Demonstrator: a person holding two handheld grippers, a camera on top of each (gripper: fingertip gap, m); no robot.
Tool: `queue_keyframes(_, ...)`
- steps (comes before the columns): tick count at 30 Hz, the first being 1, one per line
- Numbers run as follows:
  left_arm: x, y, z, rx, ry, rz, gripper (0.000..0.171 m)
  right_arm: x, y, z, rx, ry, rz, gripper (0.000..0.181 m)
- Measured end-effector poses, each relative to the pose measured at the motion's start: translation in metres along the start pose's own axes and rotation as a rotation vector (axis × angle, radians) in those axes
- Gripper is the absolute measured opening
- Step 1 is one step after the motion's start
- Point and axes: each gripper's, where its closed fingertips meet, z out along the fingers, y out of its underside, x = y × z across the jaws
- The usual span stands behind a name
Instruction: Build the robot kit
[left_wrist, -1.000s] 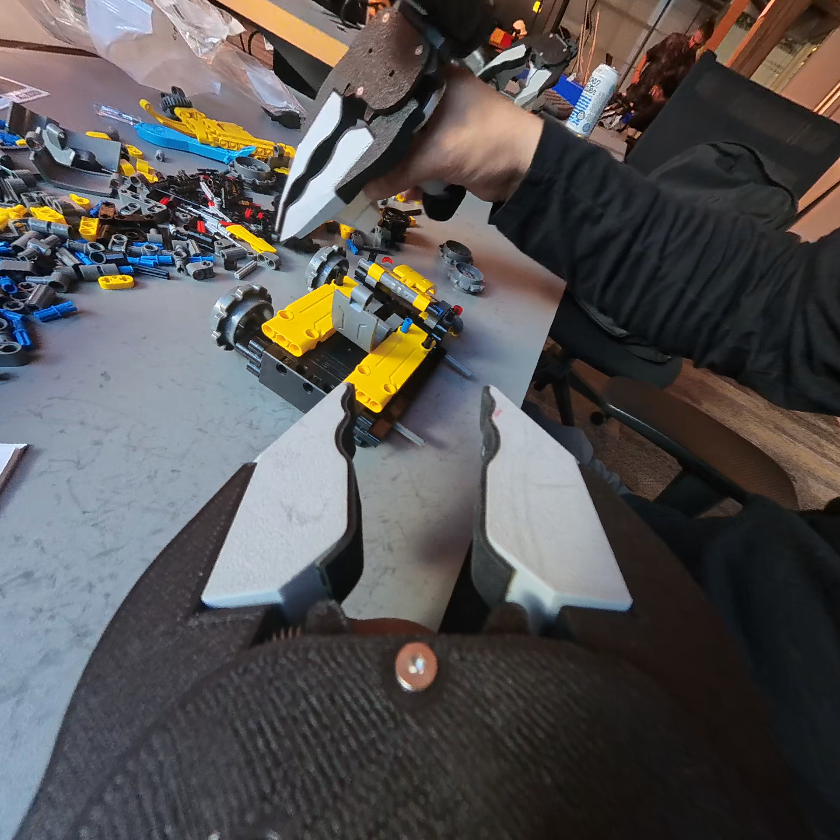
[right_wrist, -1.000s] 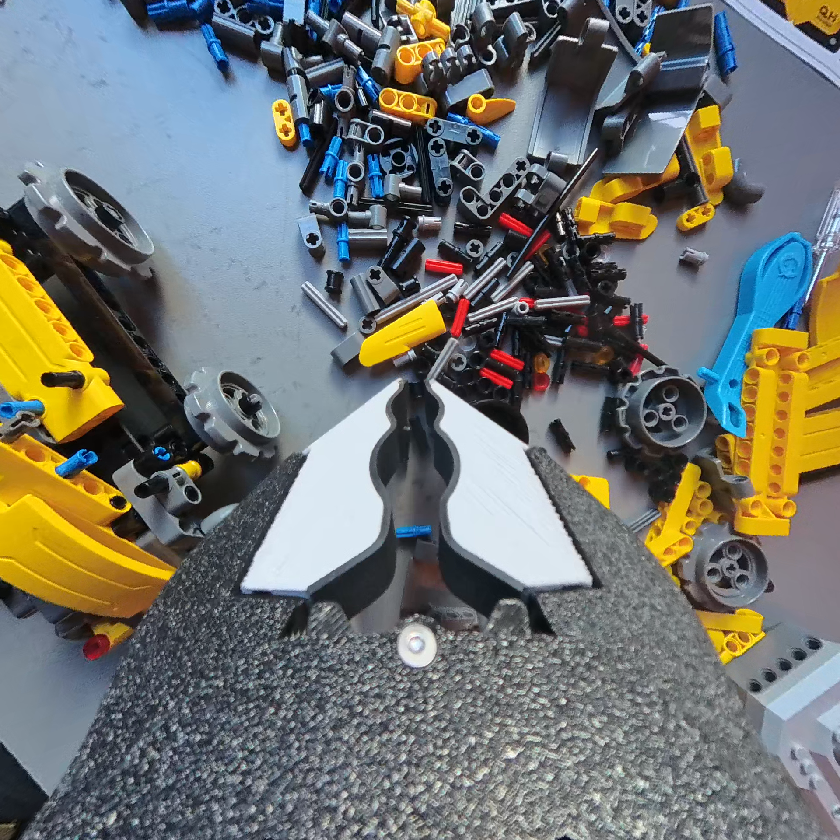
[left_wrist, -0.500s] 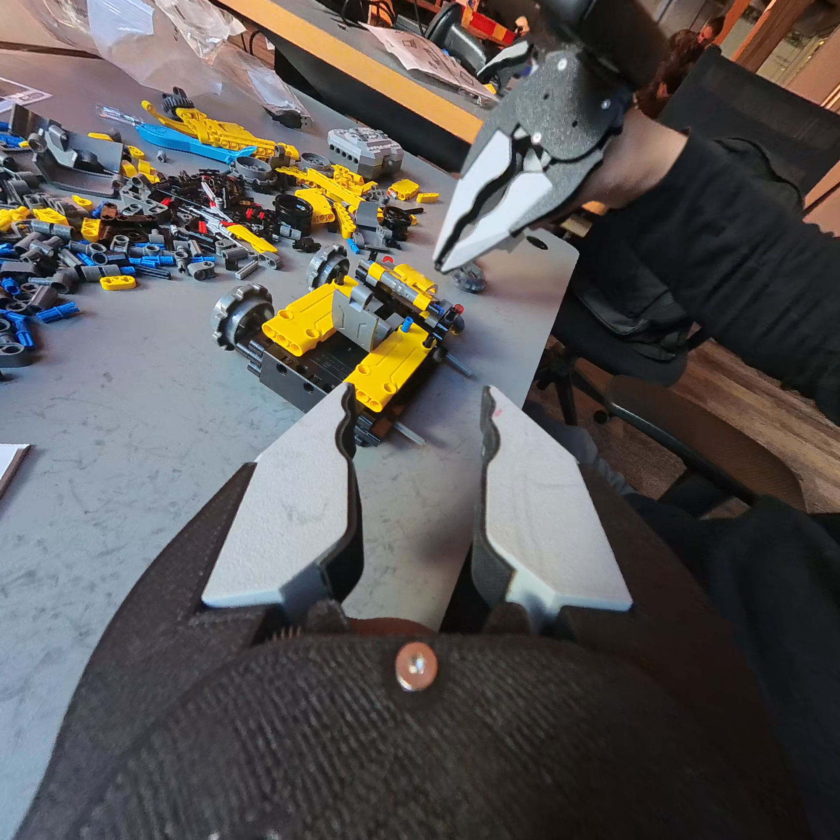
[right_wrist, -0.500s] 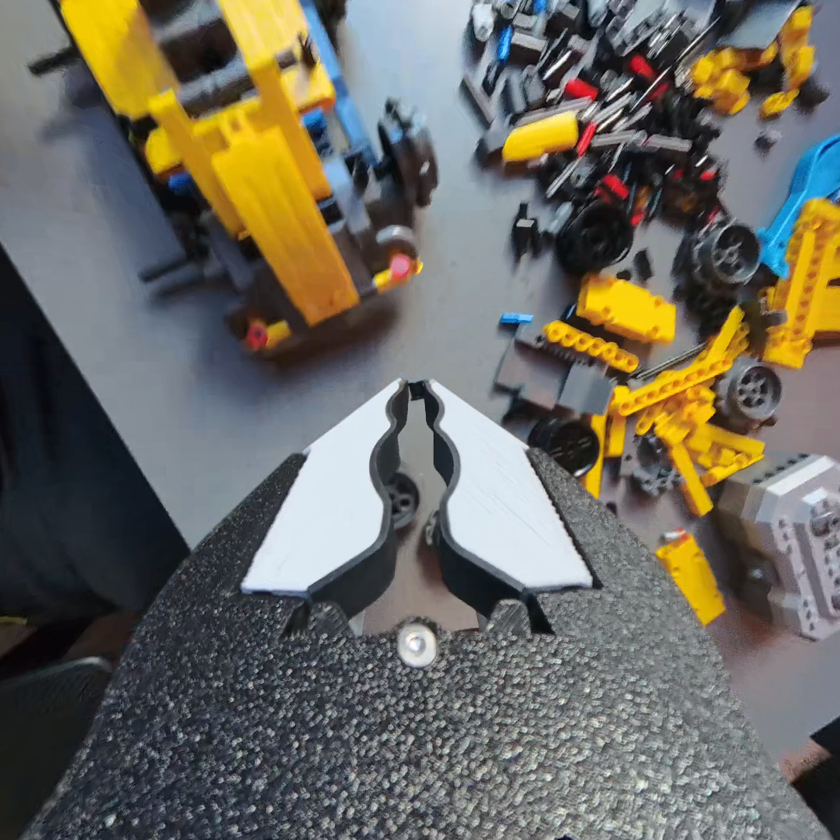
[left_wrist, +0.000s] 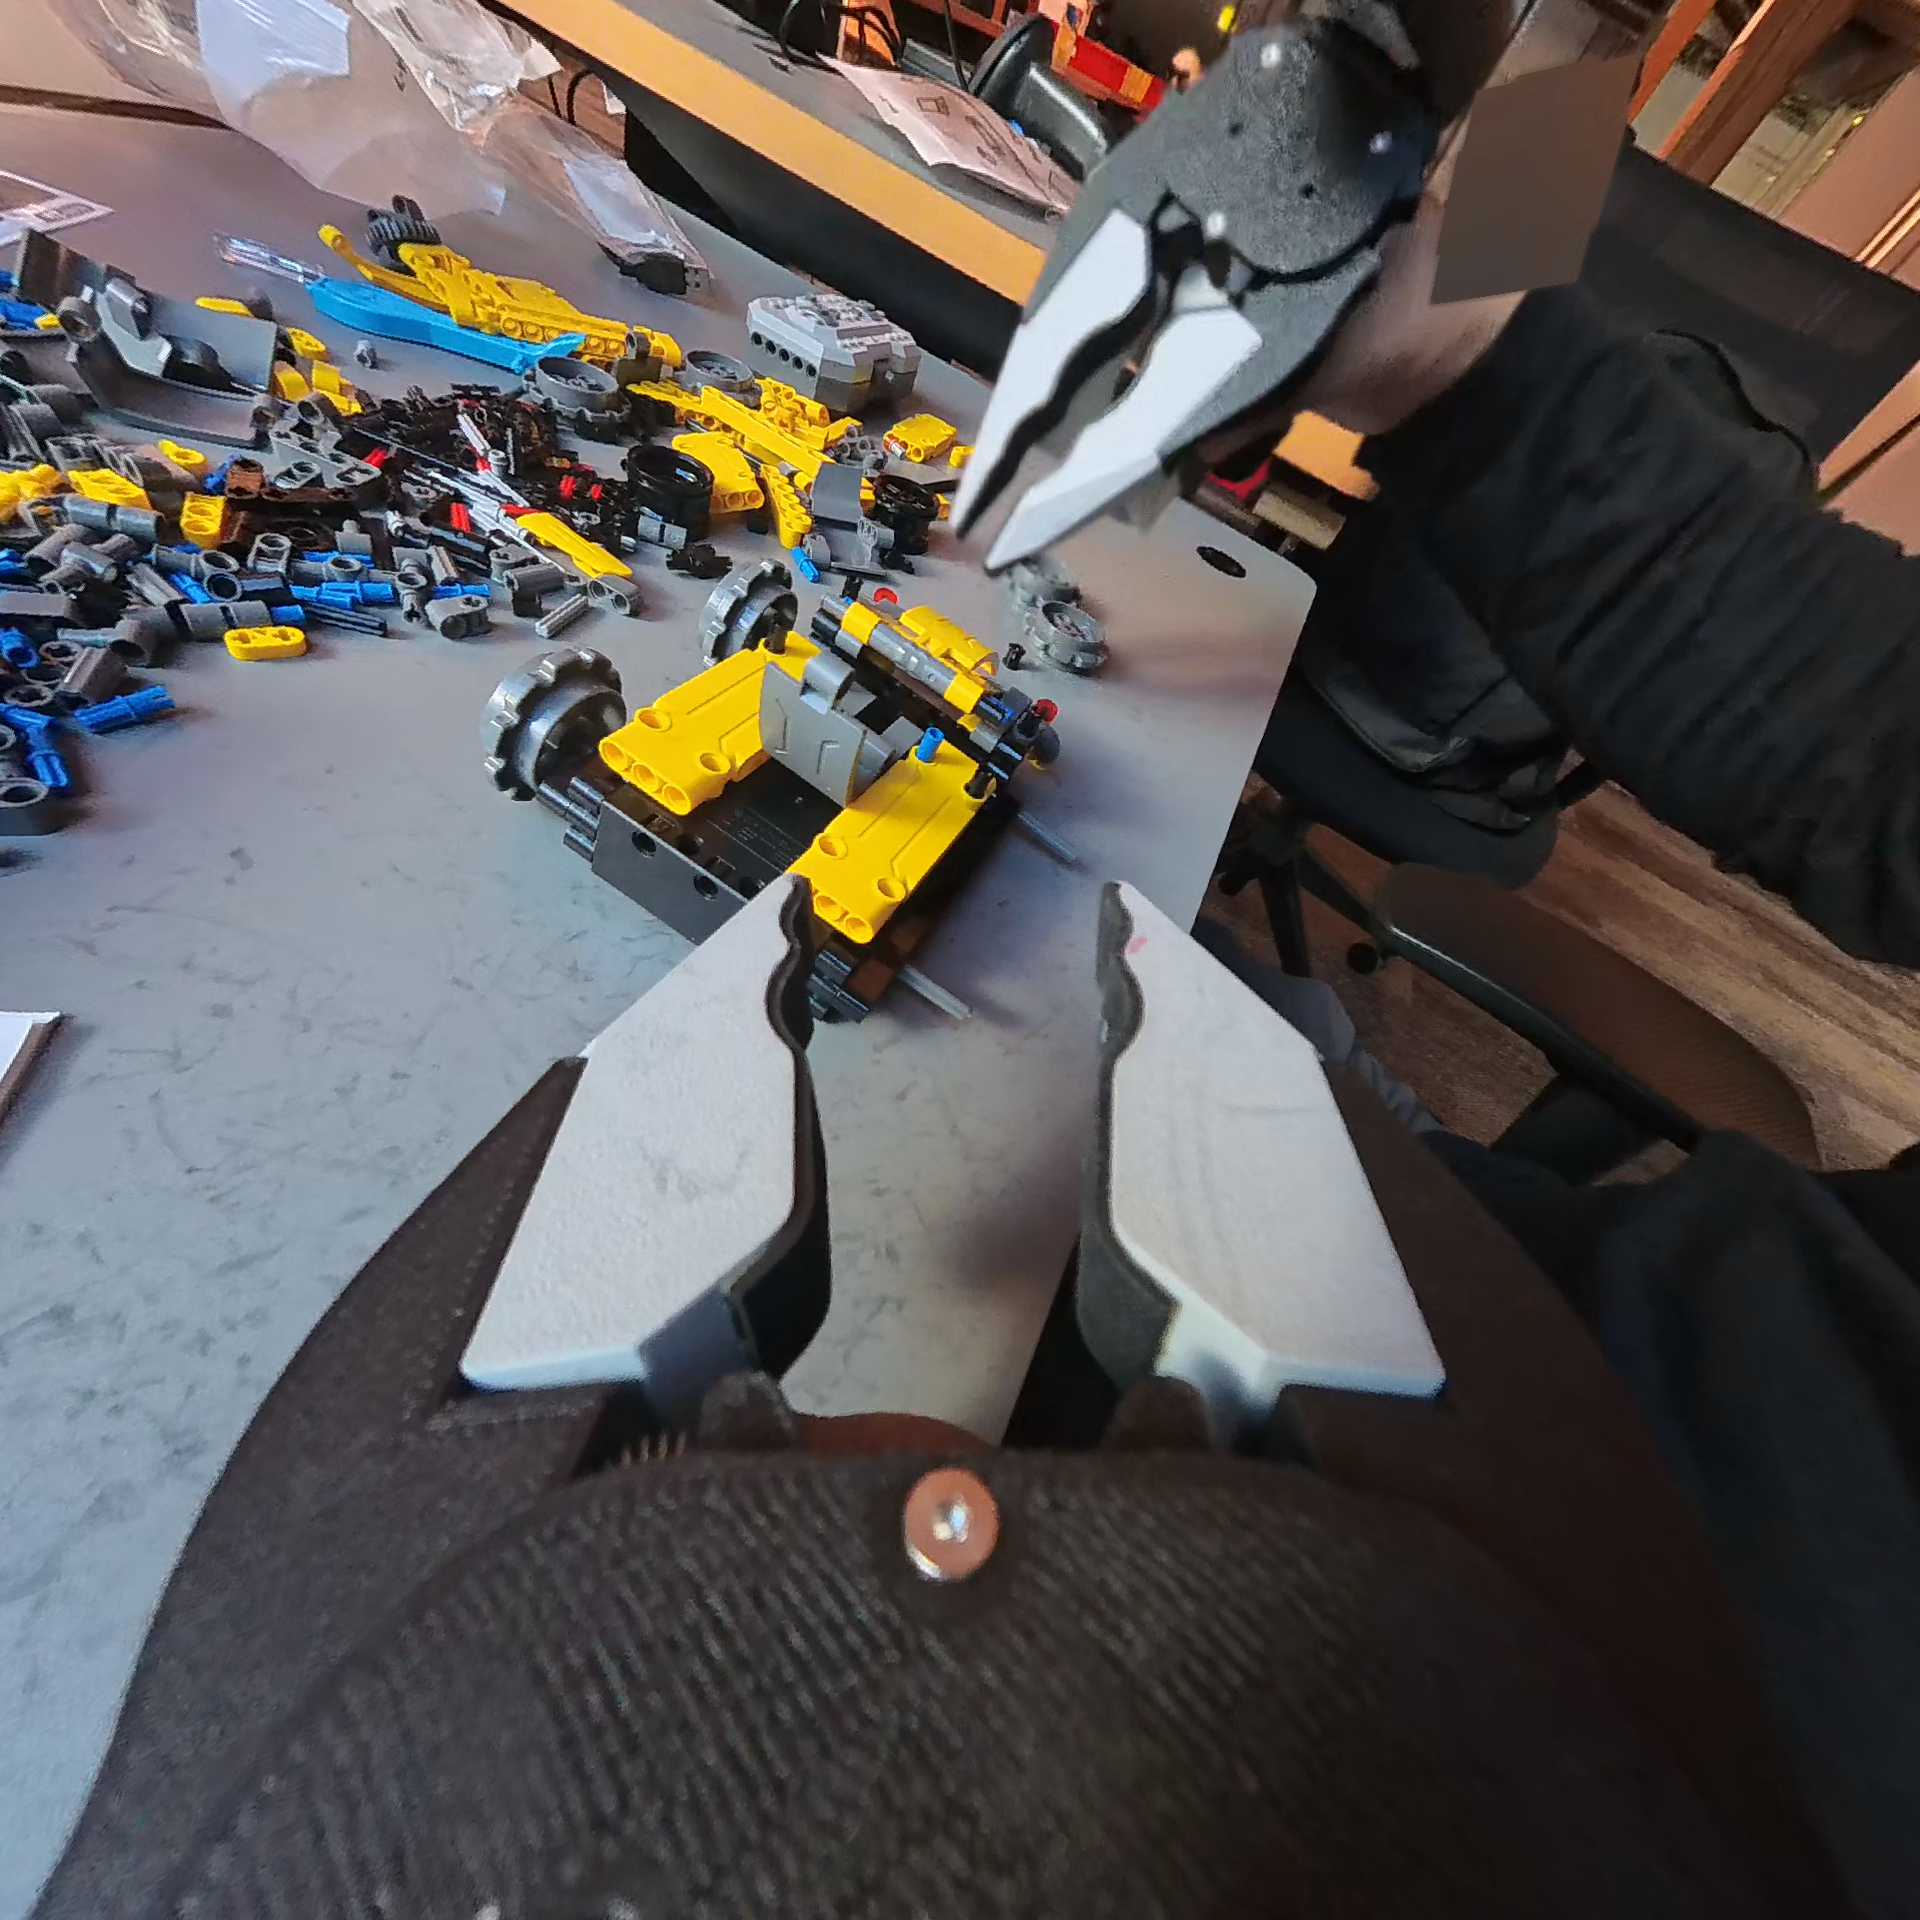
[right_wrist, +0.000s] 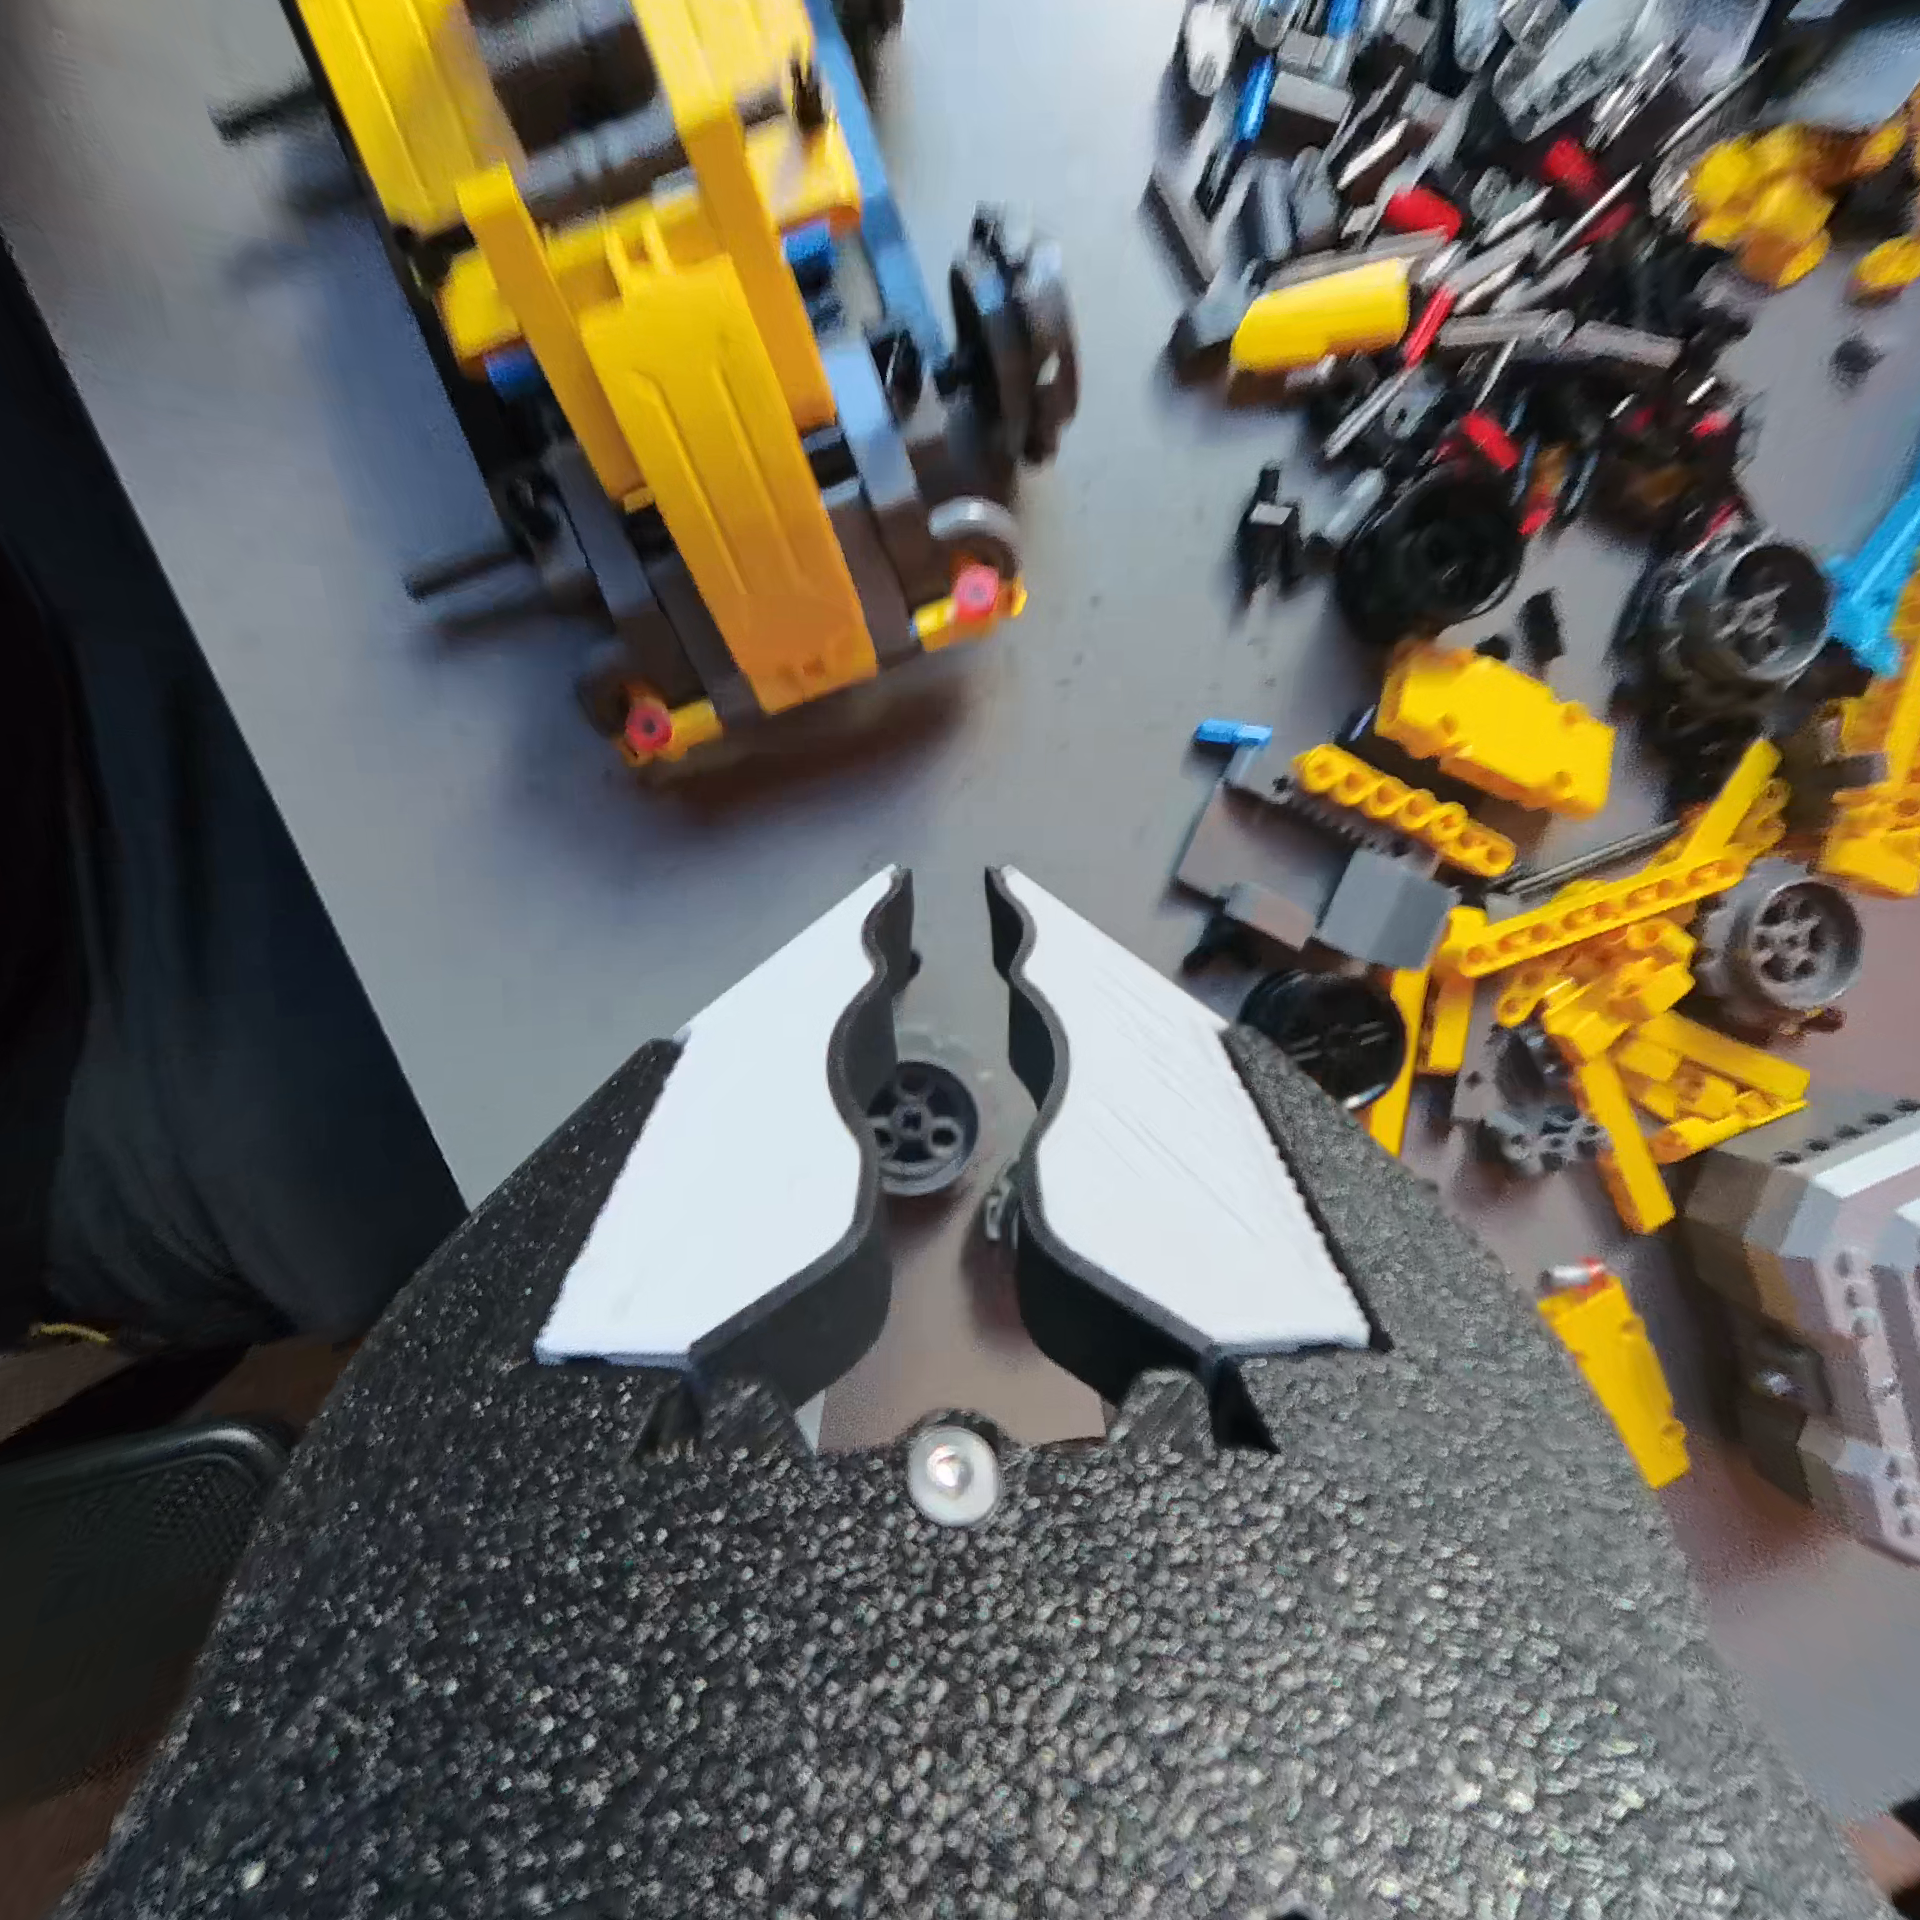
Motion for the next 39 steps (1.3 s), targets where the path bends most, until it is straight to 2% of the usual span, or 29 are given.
queue_keyframes(4, 0.0, 0.0, 0.0, 0.001, 0.002, -0.001, 0.051, 0.028, -0.038, 0.001, 0.084, 0.059, 0.019, 0.014)
queue_keyframes(8, 0.0, -0.001, -0.001, 0.005, 0.003, -0.003, 0.051, 0.062, -0.06, 0.027, 0.062, 0.116, 0.038, 0.007)
queue_keyframes(11, 0.0, -0.001, -0.001, 0.006, 0.005, -0.007, 0.051, 0.075, -0.07, 0.047, 0.056, 0.096, 0.032, 0.007)
queue_keyframes(17, 0.0, -0.001, -0.001, 0.008, 0.014, -0.017, 0.051, 0.087, -0.067, 0.068, -0.015, 0.114, -0.012, 0.007)
queue_keyframes(22, 0.0, -0.001, -0.001, 0.007, 0.02, -0.026, 0.052, 0.091, -0.071, 0.072, 0.008, 0.116, 0.002, 0.007)
queue_keyframes(25, 0.0, -0.002, -0.001, 0.008, 0.02, -0.03, 0.052, 0.089, -0.07, 0.077, -0.003, 0.105, -0.004, 0.0)
queue_keyframes(28, 0.0, -0.002, -0.001, 0.008, 0.02, -0.03, 0.052, 0.08, -0.075, 0.079, 0.007, 0.069, -0.018, 0.004)
queue_keyframes(33, 0.0, -0.002, -0.001, 0.008, 0.02, -0.031, 0.052, 0.09, -0.078, 0.073, 0.024, 0.095, -0.008, 0.005)
queue_keyframes(39, 0.0, -0.002, -0.001, 0.009, 0.022, -0.032, 0.051, 0.09, -0.076, 0.08, -0.034, 0.066, -0.062, 0.006)
